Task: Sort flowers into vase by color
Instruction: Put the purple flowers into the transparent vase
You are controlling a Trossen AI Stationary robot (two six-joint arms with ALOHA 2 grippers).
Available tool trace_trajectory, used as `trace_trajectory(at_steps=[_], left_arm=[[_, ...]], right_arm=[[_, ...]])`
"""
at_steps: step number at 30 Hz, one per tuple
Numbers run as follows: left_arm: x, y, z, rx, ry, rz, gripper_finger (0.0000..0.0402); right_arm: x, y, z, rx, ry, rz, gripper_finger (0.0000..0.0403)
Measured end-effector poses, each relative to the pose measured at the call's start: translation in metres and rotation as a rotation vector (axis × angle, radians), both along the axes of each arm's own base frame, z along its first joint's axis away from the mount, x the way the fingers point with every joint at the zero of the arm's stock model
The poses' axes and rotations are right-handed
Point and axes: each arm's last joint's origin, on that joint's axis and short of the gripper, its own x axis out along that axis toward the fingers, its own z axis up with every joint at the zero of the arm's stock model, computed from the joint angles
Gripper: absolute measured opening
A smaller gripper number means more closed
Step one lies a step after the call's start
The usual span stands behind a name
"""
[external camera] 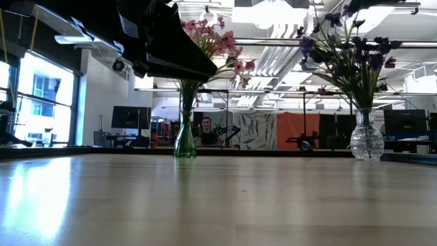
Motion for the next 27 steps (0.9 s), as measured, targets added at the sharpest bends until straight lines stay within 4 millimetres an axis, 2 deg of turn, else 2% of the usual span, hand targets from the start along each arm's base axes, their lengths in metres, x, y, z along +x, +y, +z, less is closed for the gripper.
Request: trace_trajectory(at_steps=[3,6,9,13,15,16,18,22,25,27], left_arm=[[0.0,0.0,0.0,0.0,0.0,0.0,0.0145],[0.0,0.0,0.0,0.0,0.0,0.0,0.0145],[0.0,0.0,0.0,0.0,0.0,0.001,0.0145],[0.0,0.0,0.0,0.0,0.0,0.001,0.0145],[0.0,0.0,0.0,0.0,0.0,0.0,0.0145],[0.0,0.0,0.0,0.0,0.0,0.0,0.0145],[0.0,0.0,0.0,0.0,0.0,0.0,0.0145],[0.0,0.0,0.0,0.0,0.0,0.0,0.0145],[0.0,0.0,0.0,0.0,0.0,0.0,0.0145],[0.0,0.0,0.0,0.0,0.0,0.0,0.0145]], right_arm=[[-0.003,0.003,0.017,-0.03,-0.034,0.05,0.0083],[-0.003,0.007,0.028,-0.038,-0.054,0.174,0.0083],[0.003,0.012,0.027,0.013,-0.07,0.456,0.0087],[0.014,0.021,0.015,0.21,-0.155,0.851,0.0109],[0.022,0.024,-0.003,0.314,-0.131,0.968,0.0118],[0.026,0.024,-0.016,0.363,-0.101,0.974,0.0119],[0.035,0.025,-0.045,0.429,-0.022,0.916,0.0119],[0.043,0.028,-0.103,0.425,0.164,0.705,0.0107],[0.052,0.033,-0.138,0.405,0.2,0.629,0.0095],[0.062,0.035,-0.161,0.408,0.153,0.62,0.0089]])
